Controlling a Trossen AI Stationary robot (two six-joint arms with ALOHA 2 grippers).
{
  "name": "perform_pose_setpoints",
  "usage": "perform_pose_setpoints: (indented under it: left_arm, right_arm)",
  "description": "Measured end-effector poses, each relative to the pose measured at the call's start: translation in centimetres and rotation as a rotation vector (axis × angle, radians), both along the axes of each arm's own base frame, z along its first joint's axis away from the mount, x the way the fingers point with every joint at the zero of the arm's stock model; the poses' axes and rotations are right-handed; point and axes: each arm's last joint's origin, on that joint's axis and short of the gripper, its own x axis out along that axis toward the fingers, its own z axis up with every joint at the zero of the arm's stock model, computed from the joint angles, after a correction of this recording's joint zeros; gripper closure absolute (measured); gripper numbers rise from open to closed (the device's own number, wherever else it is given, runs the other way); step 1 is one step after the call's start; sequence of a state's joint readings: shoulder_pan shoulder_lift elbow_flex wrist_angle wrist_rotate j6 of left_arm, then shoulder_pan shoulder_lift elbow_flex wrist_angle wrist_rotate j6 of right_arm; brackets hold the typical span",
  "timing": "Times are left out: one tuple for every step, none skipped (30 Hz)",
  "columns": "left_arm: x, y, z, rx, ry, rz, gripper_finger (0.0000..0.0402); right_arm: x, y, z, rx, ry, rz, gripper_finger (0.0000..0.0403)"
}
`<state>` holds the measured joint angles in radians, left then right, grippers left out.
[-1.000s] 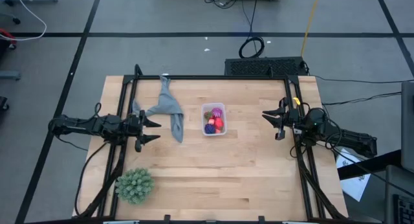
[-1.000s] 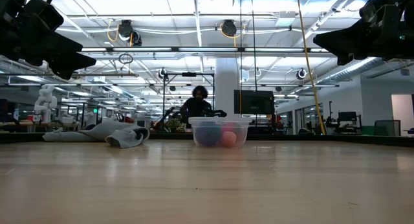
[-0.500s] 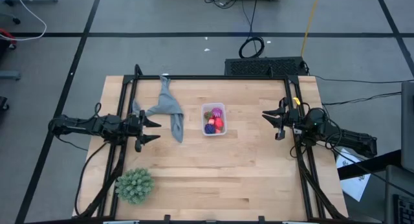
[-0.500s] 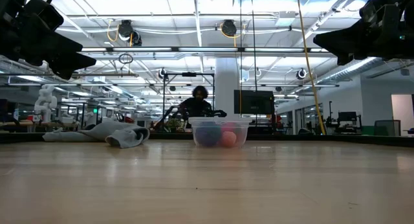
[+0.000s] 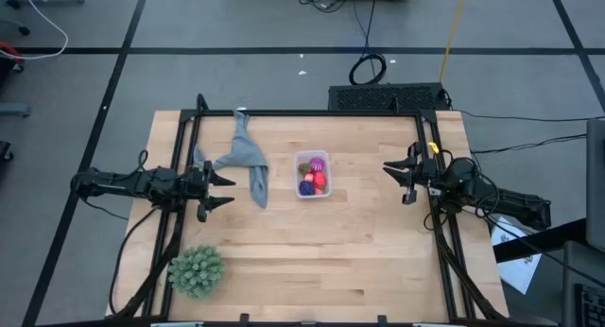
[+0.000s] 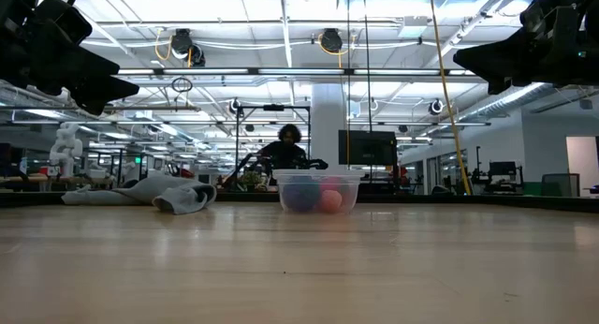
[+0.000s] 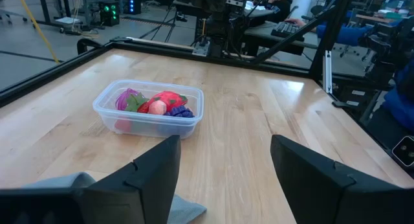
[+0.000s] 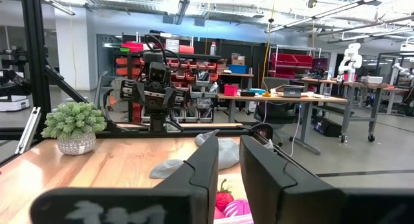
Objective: Pick and placing Produce into tupperware
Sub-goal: Return to Home Position
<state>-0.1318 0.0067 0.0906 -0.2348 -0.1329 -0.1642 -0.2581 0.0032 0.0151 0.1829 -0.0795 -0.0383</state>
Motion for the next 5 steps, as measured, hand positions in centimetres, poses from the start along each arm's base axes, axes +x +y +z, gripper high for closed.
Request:
perform_pose_setpoints:
  left_arm:
    - [0.00, 0.00, 0.00, 0.000, 0.000, 0.000, 0.0158]
    - [0.00, 0.00, 0.00, 0.000, 0.000, 0.000, 0.0158]
    - [0.00, 0.00, 0.00, 0.000, 0.000, 0.000, 0.0158]
    - [0.00, 0.00, 0.00, 0.000, 0.000, 0.000, 0.0158]
    - [0.00, 0.00, 0.00, 0.000, 0.000, 0.000, 0.0158]
  right_arm:
    - [0.00, 0.00, 0.00, 0.000, 0.000, 0.000, 0.0349]
    - [0.00, 0.00, 0.00, 0.000, 0.000, 0.000, 0.0349]
    - [0.00, 0.00, 0.00, 0.000, 0.000, 0.000, 0.0349]
    - [0.00, 0.00, 0.00, 0.000, 0.000, 0.000, 0.0349]
    - [0.00, 0.00, 0.00, 0.000, 0.000, 0.000, 0.0349]
